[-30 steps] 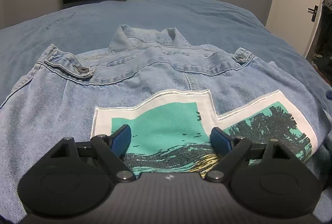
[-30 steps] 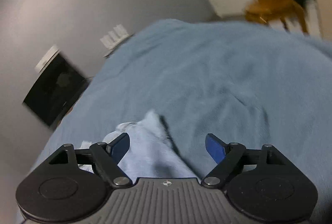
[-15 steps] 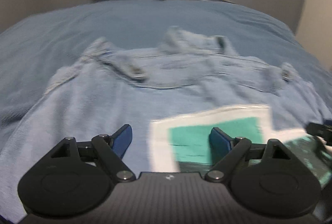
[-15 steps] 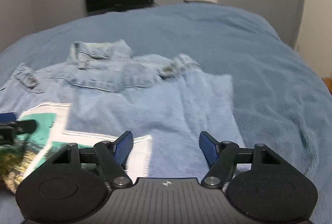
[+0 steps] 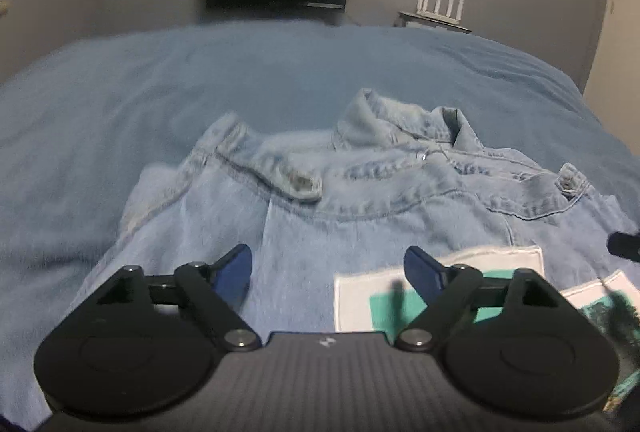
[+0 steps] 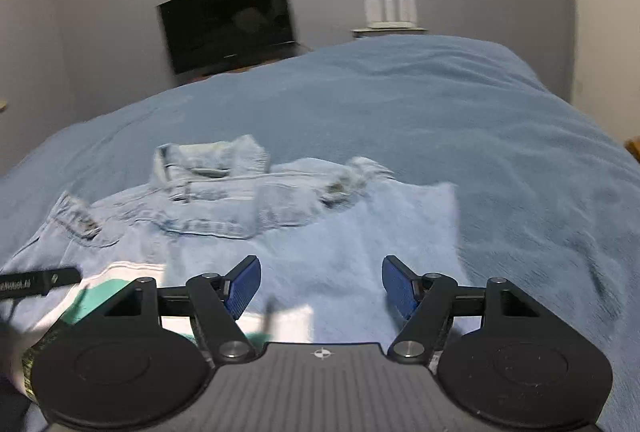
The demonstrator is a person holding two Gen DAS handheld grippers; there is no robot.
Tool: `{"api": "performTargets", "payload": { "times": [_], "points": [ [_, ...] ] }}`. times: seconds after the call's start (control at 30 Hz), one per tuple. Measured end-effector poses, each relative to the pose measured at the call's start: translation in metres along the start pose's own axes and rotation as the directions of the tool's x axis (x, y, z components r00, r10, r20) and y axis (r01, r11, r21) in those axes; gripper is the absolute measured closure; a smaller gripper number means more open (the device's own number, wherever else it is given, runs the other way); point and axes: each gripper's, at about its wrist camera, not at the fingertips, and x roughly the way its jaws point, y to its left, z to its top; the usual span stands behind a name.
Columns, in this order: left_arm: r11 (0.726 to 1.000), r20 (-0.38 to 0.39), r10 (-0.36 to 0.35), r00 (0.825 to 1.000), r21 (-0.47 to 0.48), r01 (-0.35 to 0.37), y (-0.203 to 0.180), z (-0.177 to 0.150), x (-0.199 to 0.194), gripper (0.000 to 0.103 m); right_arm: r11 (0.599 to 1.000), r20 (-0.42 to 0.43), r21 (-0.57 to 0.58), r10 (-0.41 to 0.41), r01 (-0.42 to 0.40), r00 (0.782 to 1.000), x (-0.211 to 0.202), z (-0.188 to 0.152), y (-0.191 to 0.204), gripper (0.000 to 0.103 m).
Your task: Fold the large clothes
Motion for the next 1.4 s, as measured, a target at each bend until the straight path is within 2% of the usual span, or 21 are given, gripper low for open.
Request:
{"api": "performTargets", "payload": {
  "times": [0.13, 0.3, 0.37, 0.5, 0.53, 0.63, 0.7, 0.77, 0.97, 1.13, 1.23, 1.33, 1.4],
  "points": [
    [0.999, -0.014, 0.004, 1.000, 0.036, -0.003, 0.000, 0.001, 0.010, 0.019, 0.992, 0.020, -0.114, 0.058, -0.055, 0.998, 0.019, 0.008, 0.018, 0.034],
    [1.000, -0.032, -0.012, 0.999, -0.005, 0.012, 0.013, 0.004, 0.025, 0.019, 0.969, 0.035, -0.222, 0.117, -0.106, 0.993, 0.040, 0.019, 0.039, 0.034],
    [1.000, -0.038, 0.005, 0.999, 0.006, -0.005, 0.013, 0.006, 0.031, 0.019, 0.951, -0.003, -0.273, 0.149, -0.144, 0.989, 0.048, 0.018, 0.047, 0.033],
    [0.996, -0.046, 0.045, 0.998, 0.075, -0.041, 0.008, -0.001, 0.042, 0.016, 0.923, -0.108, -0.368, 0.082, -0.116, 0.991, 0.071, 0.003, 0.061, 0.033],
    [0.996, -0.047, 0.050, 0.998, 0.080, -0.046, 0.008, -0.002, 0.044, 0.016, 0.927, -0.100, -0.362, 0.064, -0.096, 0.993, 0.073, 0.002, 0.060, 0.029],
    [0.998, -0.046, 0.045, 0.998, 0.050, -0.043, 0.014, 0.000, 0.046, 0.016, 0.944, -0.047, -0.330, -0.048, 0.029, 0.998, 0.076, 0.006, 0.048, 0.028],
    [0.998, -0.041, 0.052, 0.998, 0.025, -0.051, 0.018, 0.001, 0.045, 0.016, 0.961, -0.045, -0.259, -0.114, 0.098, 0.993, 0.079, 0.010, 0.030, 0.030],
    [0.998, -0.034, 0.067, 0.997, 0.024, -0.066, 0.017, 0.001, 0.044, 0.017, 0.981, -0.064, -0.177, -0.087, 0.075, 0.994, 0.079, 0.012, 0.016, 0.030],
    [0.997, -0.022, 0.068, 0.997, 0.027, -0.067, 0.018, -0.004, 0.043, 0.017, 0.979, -0.042, -0.187, -0.092, 0.083, 0.995, 0.075, 0.007, 0.016, 0.030],
    [0.993, -0.001, 0.090, 0.996, 0.078, -0.089, 0.008, -0.009, 0.032, 0.017, 0.965, -0.001, -0.234, -0.119, 0.115, 0.993, 0.064, -0.001, 0.022, 0.029],
    [0.992, 0.023, 0.084, 0.996, 0.097, -0.086, 0.002, -0.017, 0.009, 0.009, 0.975, 0.028, -0.203, -0.088, 0.091, 0.996, 0.038, -0.004, 0.020, 0.024],
    [0.988, -0.003, 0.086, 0.996, 0.130, -0.085, -0.007, -0.022, -0.005, 0.009, 0.982, -0.003, -0.171, -0.080, 0.078, 0.997, 0.019, -0.006, 0.019, 0.023],
    [0.991, -0.029, 0.081, 0.996, 0.107, -0.077, -0.006, -0.027, -0.013, 0.008, 0.979, -0.067, -0.177, -0.118, 0.105, 0.991, 0.013, -0.010, 0.020, 0.020]
  ]
}}
